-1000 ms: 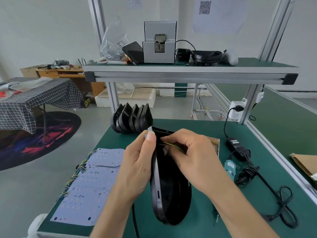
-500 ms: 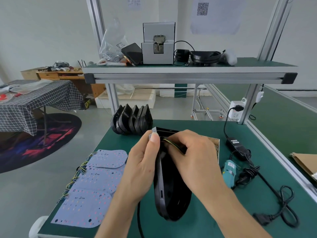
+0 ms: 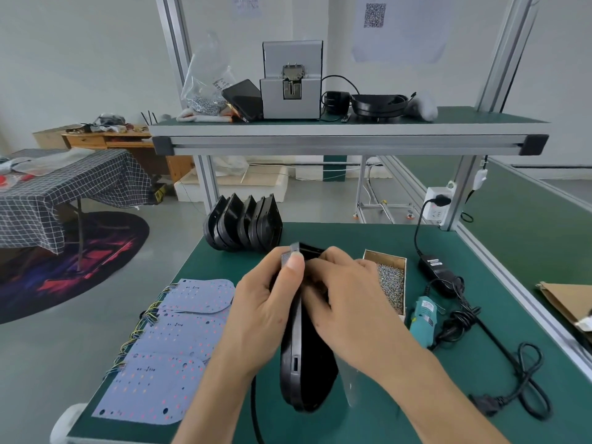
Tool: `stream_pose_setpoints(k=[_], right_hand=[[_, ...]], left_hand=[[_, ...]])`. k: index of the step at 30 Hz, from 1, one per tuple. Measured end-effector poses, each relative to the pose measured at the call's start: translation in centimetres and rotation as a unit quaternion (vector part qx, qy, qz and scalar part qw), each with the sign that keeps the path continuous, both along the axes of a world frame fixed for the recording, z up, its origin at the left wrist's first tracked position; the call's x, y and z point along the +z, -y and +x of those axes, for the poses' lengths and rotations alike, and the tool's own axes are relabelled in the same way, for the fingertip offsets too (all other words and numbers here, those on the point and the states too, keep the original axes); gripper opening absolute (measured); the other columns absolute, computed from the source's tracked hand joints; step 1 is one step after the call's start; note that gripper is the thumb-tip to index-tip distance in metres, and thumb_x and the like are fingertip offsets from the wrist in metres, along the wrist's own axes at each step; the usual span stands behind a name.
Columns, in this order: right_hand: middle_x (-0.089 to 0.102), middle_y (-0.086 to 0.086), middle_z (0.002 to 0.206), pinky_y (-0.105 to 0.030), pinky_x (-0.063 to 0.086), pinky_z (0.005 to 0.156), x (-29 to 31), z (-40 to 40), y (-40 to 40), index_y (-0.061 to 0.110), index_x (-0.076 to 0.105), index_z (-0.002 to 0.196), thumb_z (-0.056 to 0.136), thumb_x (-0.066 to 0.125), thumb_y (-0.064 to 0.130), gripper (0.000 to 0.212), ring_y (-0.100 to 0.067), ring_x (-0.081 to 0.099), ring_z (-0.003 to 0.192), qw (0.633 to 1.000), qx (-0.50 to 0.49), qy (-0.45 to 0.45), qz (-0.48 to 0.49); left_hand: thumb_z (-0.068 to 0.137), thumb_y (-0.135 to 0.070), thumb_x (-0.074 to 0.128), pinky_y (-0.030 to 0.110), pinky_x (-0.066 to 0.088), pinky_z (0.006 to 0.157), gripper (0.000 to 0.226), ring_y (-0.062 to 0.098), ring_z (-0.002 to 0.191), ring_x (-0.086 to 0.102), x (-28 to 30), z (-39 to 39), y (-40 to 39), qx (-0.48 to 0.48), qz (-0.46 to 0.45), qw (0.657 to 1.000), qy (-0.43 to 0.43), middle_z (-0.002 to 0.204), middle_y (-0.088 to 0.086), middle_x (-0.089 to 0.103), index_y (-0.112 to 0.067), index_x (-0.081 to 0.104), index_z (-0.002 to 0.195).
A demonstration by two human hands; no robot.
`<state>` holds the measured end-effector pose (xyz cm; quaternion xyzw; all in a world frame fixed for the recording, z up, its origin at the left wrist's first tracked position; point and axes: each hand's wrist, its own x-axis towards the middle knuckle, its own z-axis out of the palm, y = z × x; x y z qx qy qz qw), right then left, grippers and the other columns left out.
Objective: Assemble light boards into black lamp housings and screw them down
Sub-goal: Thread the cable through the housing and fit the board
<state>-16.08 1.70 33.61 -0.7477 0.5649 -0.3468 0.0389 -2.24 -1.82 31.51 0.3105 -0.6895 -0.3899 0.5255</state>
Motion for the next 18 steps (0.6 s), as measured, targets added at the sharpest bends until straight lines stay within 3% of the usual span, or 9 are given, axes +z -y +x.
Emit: stream_pose_setpoints(k=[3,5,6,8,10,11,13,16,18], right_hand=[[0.066,0.019,0.099,-0.018,0.047,0.089,-0.6,-1.0,-0.3,0.033,0.075,0.103,0.094,0.064,0.029,0.015,-0.002,0.064,0.103,0.985,-0.009,0.169,-0.037],[0.065,0.021,0.109,-0.010,0.044,0.089,-1.1,-2.5,-0.3,0.038,0.073,0.106,0.092,0.066,0.047,0.018,-0.001,0.062,0.113,0.972,-0.051,0.227,-0.041],[0.063,0.024,0.116,-0.010,0.043,0.093,-1.3,-3.3,-0.2,0.042,0.070,0.115,0.088,0.065,0.065,0.036,0.003,0.059,0.118,0.967,-0.063,0.248,0.002],[0.056,0.035,0.124,-0.017,0.042,0.101,-1.7,-4.2,-0.1,0.048,0.049,0.145,0.062,0.058,0.098,0.097,0.013,0.055,0.119,0.950,-0.050,0.281,0.128],[0.049,0.053,0.121,-0.017,0.039,0.102,-2.0,-3.8,-0.3,0.053,0.022,0.159,0.050,0.052,0.106,0.125,0.027,0.048,0.117,0.943,0.000,0.269,0.195],[0.044,0.059,0.123,-0.016,0.037,0.106,-2.0,-3.4,-0.4,0.054,0.013,0.160,0.051,0.054,0.106,0.128,0.032,0.040,0.121,0.943,0.021,0.265,0.200],[0.034,0.054,0.141,-0.021,0.032,0.113,-1.8,-3.1,-0.8,0.056,0.003,0.160,0.053,0.056,0.105,0.129,0.029,0.028,0.134,0.944,0.020,0.269,0.190],[0.014,0.045,0.152,-0.028,0.028,0.111,-2.0,-3.3,-1.9,0.063,-0.002,0.156,0.060,0.050,0.105,0.117,0.021,0.017,0.142,0.964,-0.022,0.219,0.149],[0.005,0.046,0.152,-0.028,0.029,0.111,-2.8,-3.0,-2.6,0.065,-0.005,0.154,0.065,0.056,0.098,0.113,0.018,0.018,0.141,0.976,-0.028,0.158,0.144]], left_hand=[[0.101,-0.057,0.044,0.025,0.040,0.063,0.048,0.011,0.071,0.044,-0.1,-0.2,-0.1,0.009,0.028,0.999,-0.045,0.074,-0.005,0.050,-0.017,0.057,0.078],[0.102,-0.056,0.044,0.019,0.041,0.060,0.046,0.008,0.067,0.045,-0.3,0.1,-0.2,0.004,0.052,0.995,-0.085,0.071,-0.008,0.052,-0.024,0.058,0.072],[0.102,-0.058,0.044,0.017,0.042,0.059,0.046,0.007,0.064,0.045,-0.4,0.3,-0.3,0.001,0.059,0.994,-0.096,0.069,-0.009,0.051,-0.026,0.056,0.070],[0.100,-0.061,0.045,0.017,0.043,0.059,0.048,0.008,0.064,0.047,-0.5,0.4,-0.4,-0.004,0.058,0.994,-0.097,0.069,-0.006,0.052,-0.024,0.055,0.071],[0.100,-0.059,0.046,0.024,0.045,0.064,0.047,0.013,0.070,0.050,-0.6,0.1,-0.4,-0.015,0.055,0.994,-0.092,0.074,0.001,0.057,-0.022,0.061,0.076],[0.100,-0.060,0.047,0.027,0.044,0.063,0.046,0.015,0.070,0.049,-0.6,-0.1,-0.4,-0.016,0.058,0.993,-0.097,0.074,0.002,0.056,-0.023,0.061,0.076],[0.098,-0.063,0.049,0.025,0.042,0.058,0.050,0.014,0.063,0.045,-0.7,-0.2,-0.1,0.011,0.069,0.991,-0.116,0.068,0.000,0.051,-0.023,0.054,0.069],[0.086,-0.081,0.054,0.035,0.036,0.064,0.082,0.022,0.066,0.039,-1.0,0.3,0.4,0.054,0.106,0.980,-0.160,0.070,0.016,0.041,0.000,0.042,0.079],[0.082,-0.085,0.055,0.041,0.034,0.065,0.092,0.025,0.068,0.038,-0.9,0.6,0.5,0.074,0.102,0.977,-0.173,0.073,0.025,0.038,0.005,0.039,0.083]])
